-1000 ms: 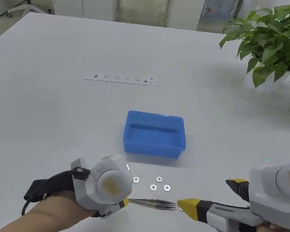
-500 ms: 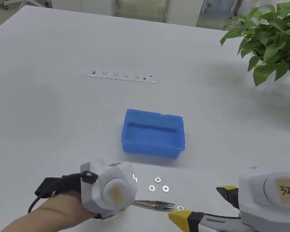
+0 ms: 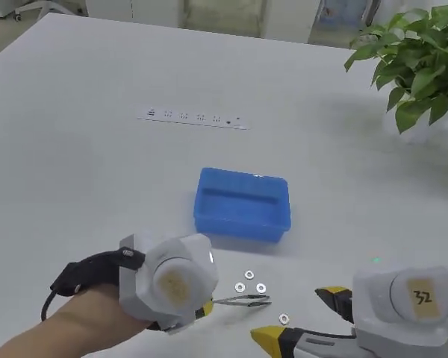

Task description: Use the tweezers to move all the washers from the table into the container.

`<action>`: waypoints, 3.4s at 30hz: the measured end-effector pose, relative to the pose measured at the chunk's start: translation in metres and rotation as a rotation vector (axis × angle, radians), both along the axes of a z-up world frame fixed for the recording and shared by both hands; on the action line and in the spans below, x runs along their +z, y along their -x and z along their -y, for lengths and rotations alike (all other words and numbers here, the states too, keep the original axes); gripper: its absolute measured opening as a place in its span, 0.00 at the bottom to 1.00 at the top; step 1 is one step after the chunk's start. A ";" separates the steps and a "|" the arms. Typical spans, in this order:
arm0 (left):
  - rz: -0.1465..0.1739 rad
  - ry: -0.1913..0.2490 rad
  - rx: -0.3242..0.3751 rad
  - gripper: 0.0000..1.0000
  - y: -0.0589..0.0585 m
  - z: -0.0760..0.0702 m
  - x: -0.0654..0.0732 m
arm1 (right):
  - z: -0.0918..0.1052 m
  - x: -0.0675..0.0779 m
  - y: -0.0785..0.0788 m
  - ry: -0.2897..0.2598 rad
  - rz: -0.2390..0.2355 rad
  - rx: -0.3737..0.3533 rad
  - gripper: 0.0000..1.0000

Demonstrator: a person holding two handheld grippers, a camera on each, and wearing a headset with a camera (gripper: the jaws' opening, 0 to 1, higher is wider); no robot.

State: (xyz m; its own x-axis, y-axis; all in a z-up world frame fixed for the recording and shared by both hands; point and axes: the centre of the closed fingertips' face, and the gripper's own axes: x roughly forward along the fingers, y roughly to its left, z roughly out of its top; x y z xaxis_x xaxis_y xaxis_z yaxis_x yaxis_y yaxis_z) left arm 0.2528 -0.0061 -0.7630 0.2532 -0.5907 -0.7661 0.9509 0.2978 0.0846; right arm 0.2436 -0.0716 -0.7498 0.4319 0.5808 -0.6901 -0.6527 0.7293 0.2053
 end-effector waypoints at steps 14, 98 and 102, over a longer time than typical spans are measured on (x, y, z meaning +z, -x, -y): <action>0.059 0.057 -0.072 0.00 0.009 0.021 0.043 | -0.041 -0.008 -0.002 -0.007 0.074 0.181 0.16; 0.193 0.041 0.501 0.14 0.033 -0.065 0.010 | 0.025 -0.021 -0.046 -0.045 0.118 -0.060 0.05; 0.198 0.037 0.502 0.13 0.033 -0.066 0.010 | 0.024 -0.020 -0.046 -0.041 0.124 -0.050 0.05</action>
